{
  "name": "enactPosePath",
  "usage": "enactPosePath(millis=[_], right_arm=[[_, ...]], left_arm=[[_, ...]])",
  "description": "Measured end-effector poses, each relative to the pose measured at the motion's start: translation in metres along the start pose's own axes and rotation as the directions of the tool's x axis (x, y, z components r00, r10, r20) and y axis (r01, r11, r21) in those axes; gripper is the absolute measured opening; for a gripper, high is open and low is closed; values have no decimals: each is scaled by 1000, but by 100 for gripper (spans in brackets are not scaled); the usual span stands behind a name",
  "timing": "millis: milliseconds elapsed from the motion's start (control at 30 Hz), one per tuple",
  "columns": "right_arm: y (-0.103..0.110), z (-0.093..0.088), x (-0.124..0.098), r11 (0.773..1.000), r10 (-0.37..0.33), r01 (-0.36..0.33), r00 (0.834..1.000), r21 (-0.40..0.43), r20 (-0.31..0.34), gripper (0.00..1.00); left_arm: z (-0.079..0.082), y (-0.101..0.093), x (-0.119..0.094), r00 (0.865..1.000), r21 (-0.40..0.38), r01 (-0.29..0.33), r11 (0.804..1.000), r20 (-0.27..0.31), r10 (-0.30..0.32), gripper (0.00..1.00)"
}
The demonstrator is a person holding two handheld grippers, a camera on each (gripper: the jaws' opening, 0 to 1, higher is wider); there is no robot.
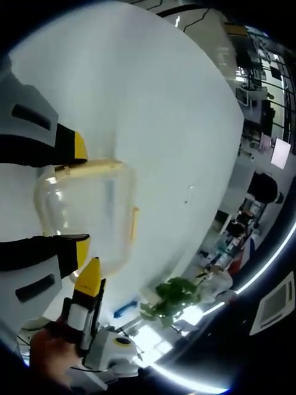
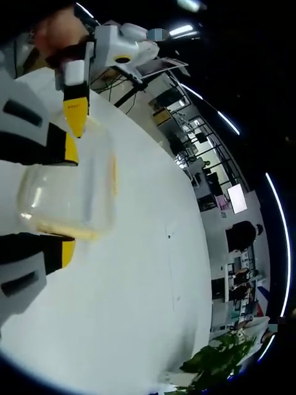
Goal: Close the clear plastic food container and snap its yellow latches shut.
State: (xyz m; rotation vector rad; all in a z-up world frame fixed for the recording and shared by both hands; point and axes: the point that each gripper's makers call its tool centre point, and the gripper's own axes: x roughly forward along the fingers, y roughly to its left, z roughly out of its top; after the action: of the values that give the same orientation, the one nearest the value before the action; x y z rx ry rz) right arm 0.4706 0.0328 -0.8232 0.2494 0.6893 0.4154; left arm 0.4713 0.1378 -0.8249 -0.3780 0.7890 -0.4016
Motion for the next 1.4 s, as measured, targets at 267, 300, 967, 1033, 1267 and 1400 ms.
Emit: enactPosePath(millis=[267, 300, 967, 1033, 1267, 1400], right_arm=[[1, 9, 14, 1000, -10, 10, 1000, 10, 12, 41], [1, 9, 15, 1000, -10, 10, 1000, 9, 13, 41], [-7, 28, 10, 995, 48, -41, 996, -92, 72, 60], [-4, 27, 11, 990, 70, -62, 995, -123, 66, 71], [-5, 31, 9, 983, 93, -79, 992, -163, 81, 93], [-2, 30, 9, 978, 113, -99, 991, -184, 69, 100]], left_arm=[[14, 9, 7, 1000, 4, 4, 1000, 2, -4, 42], [15, 10, 7, 1000, 3, 3, 1000, 3, -3, 42], [29, 20, -1, 999, 112, 6, 994, 44, -11, 60], [28, 19, 0, 999, 122, 17, 992, 40, -22, 70], [24, 25, 3, 999, 206, 19, 978, 25, -25, 96], [26, 29, 1, 1000, 239, 11, 971, 16, -15, 99]])
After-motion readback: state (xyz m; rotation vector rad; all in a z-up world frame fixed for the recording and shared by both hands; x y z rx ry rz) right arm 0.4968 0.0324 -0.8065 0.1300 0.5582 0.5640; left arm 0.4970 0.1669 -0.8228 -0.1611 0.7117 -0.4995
